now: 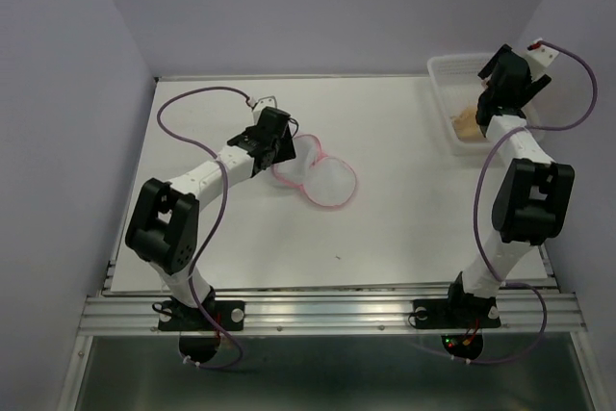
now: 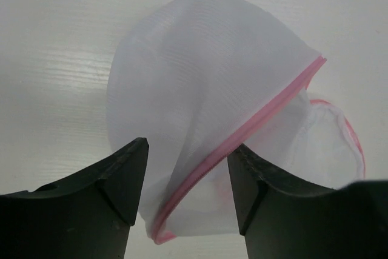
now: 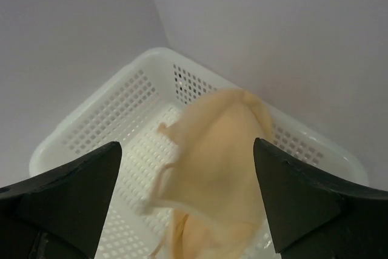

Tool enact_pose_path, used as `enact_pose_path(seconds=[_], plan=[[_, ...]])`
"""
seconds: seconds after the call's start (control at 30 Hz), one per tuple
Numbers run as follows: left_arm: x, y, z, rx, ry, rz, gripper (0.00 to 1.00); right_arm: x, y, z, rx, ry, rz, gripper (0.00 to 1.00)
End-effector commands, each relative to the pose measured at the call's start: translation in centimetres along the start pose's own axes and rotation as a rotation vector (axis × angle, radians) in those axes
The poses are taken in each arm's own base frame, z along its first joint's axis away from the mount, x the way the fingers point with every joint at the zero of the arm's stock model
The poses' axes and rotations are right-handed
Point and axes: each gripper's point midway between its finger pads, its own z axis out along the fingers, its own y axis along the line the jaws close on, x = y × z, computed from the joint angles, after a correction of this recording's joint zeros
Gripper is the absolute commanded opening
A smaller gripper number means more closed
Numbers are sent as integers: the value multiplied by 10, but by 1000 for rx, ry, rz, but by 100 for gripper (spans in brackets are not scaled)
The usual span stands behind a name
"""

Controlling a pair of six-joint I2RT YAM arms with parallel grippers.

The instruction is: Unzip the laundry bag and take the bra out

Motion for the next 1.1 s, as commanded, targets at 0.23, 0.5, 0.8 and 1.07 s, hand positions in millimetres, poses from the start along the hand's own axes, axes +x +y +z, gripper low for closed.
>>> enact_pose_path(seconds=[0.23,0.5,0.8,1.07], plan=[[-73,-22,-56,107,-175,-40,99,-67,40,-54,-256,-1,88,100],[-104,7,-118,80,-337,-136,99,-61,54,-130,-506,165,142,100],[-85,113,-146,-131,-409,-383,99,17,3,-197,-457,352,276,100],[-74,147,-150,-197,-443,-461,99,37,-32,-211,-350,333,319,100]])
